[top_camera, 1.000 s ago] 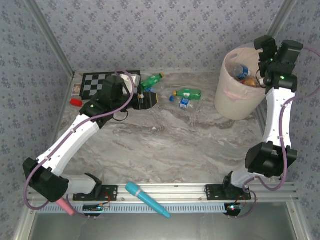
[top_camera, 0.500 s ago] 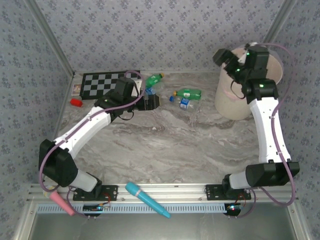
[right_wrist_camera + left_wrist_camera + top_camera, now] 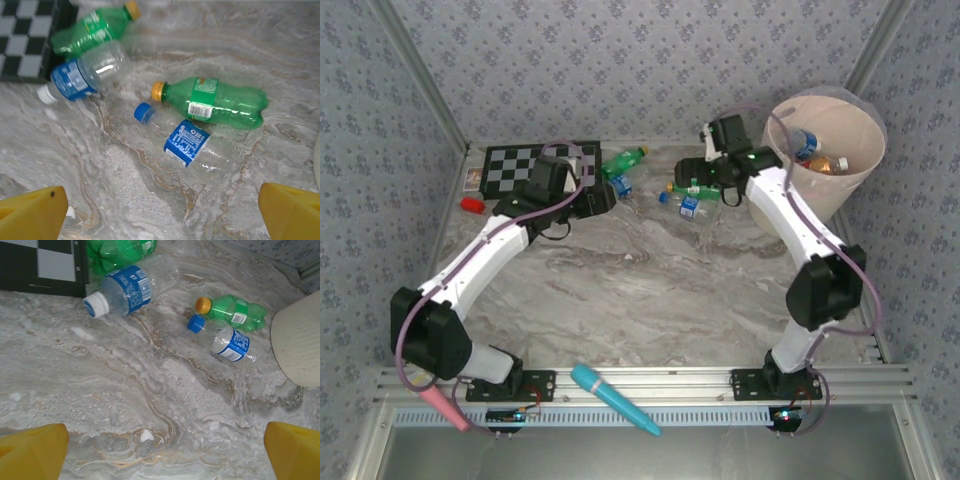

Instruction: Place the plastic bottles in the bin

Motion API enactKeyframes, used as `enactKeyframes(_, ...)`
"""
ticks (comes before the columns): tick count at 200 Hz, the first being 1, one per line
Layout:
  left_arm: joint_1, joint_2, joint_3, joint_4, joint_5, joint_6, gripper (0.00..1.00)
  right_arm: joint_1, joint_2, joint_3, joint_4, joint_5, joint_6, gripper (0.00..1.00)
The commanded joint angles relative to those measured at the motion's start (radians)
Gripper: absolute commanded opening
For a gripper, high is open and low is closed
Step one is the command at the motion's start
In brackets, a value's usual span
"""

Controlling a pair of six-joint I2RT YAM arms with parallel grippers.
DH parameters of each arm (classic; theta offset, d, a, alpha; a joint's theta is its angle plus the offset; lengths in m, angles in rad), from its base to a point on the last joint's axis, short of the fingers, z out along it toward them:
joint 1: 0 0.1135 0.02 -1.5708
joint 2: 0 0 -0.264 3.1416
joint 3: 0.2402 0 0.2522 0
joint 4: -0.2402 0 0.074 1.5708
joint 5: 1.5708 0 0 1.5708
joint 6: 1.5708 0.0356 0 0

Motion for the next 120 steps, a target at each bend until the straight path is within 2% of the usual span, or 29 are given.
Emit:
enactKeyframes(1, 0.013, -0.07, -0.008, -0.039, -0.023, -0.014, 1.0, 0.021, 0.091, 0.09, -0.059, 0.027, -0.111, 1.0)
enactKeyframes(76, 0.035, -0.214, -0.033, -0.119, -0.065, 0.004, 1.0, 0.033, 0.386, 0.273, -0.187, 0.033, -0.224, 0.98)
enactKeyframes(120, 0.043, -0.262, -0.054, -0.13, -0.078, 0.003, 1.0, 0.045, 0.45, 0.276, -0.181, 0.052, -0.262, 0.98)
